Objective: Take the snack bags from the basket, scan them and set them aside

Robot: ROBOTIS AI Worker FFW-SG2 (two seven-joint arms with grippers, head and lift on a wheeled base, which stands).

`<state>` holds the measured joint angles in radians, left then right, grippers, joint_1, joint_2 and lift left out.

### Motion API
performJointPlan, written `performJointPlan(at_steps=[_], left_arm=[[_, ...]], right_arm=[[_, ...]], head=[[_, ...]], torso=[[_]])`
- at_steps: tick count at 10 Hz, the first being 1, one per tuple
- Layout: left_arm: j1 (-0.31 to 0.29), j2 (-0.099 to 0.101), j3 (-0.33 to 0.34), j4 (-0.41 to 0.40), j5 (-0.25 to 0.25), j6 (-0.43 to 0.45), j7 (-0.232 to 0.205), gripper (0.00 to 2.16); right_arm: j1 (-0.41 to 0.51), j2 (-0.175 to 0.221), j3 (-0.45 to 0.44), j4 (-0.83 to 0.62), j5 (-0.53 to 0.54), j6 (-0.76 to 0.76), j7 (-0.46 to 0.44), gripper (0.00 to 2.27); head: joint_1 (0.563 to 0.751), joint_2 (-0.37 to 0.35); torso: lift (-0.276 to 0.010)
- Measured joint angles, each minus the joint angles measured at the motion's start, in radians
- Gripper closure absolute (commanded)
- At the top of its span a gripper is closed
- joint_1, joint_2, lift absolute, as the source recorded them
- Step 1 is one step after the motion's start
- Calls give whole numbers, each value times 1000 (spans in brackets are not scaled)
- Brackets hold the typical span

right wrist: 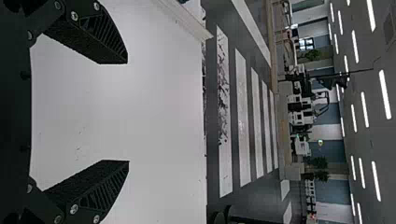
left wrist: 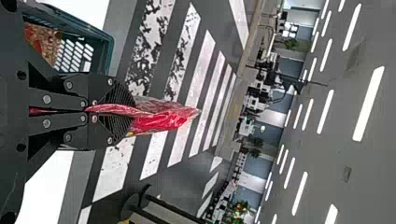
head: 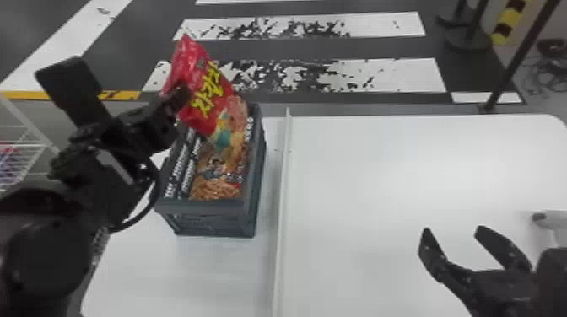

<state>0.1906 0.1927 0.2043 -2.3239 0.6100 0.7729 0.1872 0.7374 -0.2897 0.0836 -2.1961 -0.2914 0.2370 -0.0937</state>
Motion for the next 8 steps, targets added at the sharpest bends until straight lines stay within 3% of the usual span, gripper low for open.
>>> performJointPlan(at_steps=[2, 4, 5, 7, 8], left_arm=[[46, 5, 28, -157, 37, 49, 30, 1835], [84, 11, 57, -303, 117, 91, 39, 1835], [99, 10, 63, -352, 181, 102, 25, 1835], [120, 3, 60, -373, 288, 107, -22, 1835], [129, 3, 50, -365, 311, 112, -43, 1831]], right_arm=[[1, -2, -3, 0, 0, -10, -16, 167], [0, -3, -8, 5, 1, -22, -35, 171], [-1, -4, -16, 9, 1, -32, -48, 171], [3, -6, -36, 10, -1, -51, -77, 171], [6, -7, -42, 10, 0, -57, -103, 171]], head=[[695, 83], [695, 53], [695, 10], [695, -57], [695, -96]], torso=[[-75], [-75], [-75], [-75], [-75]])
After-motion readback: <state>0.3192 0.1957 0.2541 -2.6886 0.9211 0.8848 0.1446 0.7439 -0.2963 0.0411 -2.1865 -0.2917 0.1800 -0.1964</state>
